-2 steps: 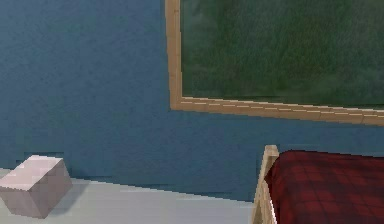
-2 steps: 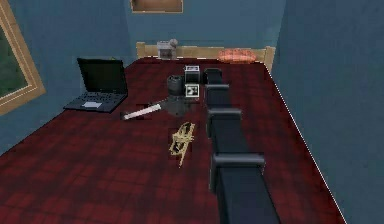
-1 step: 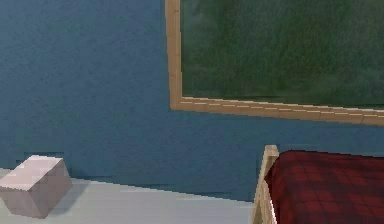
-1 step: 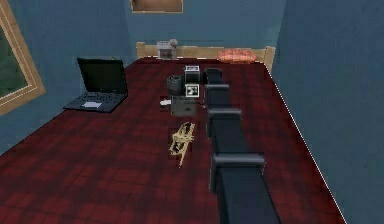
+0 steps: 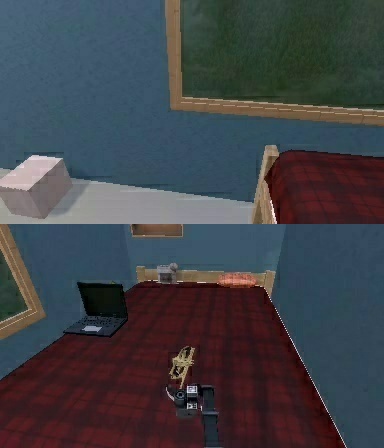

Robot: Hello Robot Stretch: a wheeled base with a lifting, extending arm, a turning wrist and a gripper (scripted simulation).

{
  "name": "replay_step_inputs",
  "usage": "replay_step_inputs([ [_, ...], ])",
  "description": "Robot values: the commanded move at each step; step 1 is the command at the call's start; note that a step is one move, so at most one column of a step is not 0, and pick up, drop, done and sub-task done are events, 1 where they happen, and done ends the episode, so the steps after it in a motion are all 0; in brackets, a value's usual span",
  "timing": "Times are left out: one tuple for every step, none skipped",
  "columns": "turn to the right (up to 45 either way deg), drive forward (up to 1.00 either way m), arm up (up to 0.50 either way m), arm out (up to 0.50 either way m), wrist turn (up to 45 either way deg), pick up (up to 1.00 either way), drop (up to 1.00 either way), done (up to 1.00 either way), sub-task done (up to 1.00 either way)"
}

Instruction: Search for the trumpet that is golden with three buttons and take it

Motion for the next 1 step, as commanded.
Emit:
replay_step_inputs([
  [0.0,0.00,0.00,0.00,0.0,1.00,0.00,0.00,0.00],
])
